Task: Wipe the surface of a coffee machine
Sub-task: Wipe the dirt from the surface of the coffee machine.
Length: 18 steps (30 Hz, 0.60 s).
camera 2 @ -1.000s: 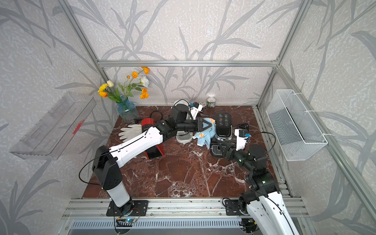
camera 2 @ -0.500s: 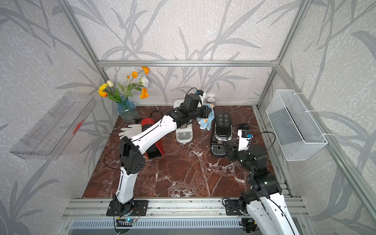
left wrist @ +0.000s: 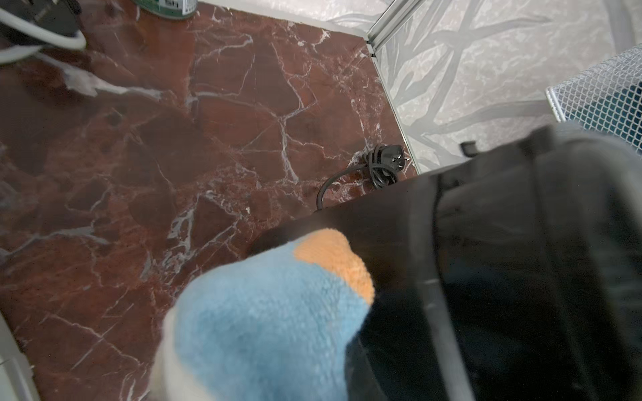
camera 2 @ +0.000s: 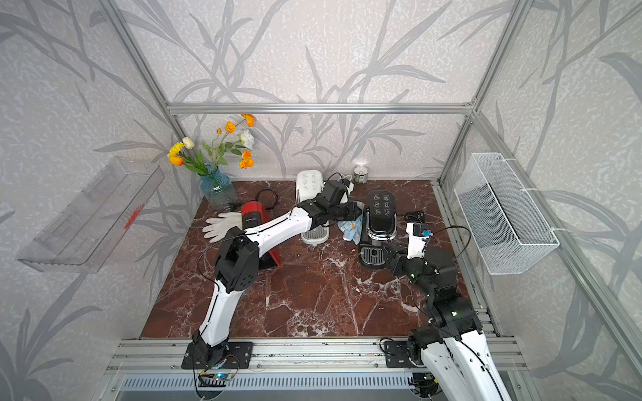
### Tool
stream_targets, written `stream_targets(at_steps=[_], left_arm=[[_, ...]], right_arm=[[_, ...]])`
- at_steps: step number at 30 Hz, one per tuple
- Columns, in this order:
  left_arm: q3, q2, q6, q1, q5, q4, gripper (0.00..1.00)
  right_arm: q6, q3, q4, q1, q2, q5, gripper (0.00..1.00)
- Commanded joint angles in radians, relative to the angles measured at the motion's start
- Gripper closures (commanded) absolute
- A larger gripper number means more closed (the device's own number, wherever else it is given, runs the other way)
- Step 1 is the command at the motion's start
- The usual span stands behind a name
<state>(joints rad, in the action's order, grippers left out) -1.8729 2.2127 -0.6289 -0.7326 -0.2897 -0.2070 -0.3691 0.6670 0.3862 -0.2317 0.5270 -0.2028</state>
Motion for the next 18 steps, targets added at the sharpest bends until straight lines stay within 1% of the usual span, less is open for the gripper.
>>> stream_targets(at_steps=[1, 6, 11, 13, 18], left_arm=[[0.025, 0.015, -0.048, -0.007, -0.076, 0.107, 1.00], [0.073, 0.028, -0.051, -0.017, -0.074, 0.136, 1.00], [0.097, 0.063, -0.045, -0.028, -0.103, 0.107, 1.00], [0.112, 0.071, -0.034, -0.037, -0.094, 0.098, 1.00], [0.080, 0.116, 0.034, -0.050, -0.065, -0.011, 1.00]], right_arm=[[-0.008, 0.014, -0.039, 0.003, 0.007, -0.012, 0.47], [-0.001, 0.011, -0.028, 0.003, 0.004, -0.007, 0.47], [-0.001, 0.004, -0.020, 0.003, -0.011, -0.001, 0.47], [-0.001, 0.002, -0.018, 0.003, -0.011, 0.000, 0.47], [-0.004, -0.002, -0.023, 0.004, -0.008, -0.004, 0.47]])
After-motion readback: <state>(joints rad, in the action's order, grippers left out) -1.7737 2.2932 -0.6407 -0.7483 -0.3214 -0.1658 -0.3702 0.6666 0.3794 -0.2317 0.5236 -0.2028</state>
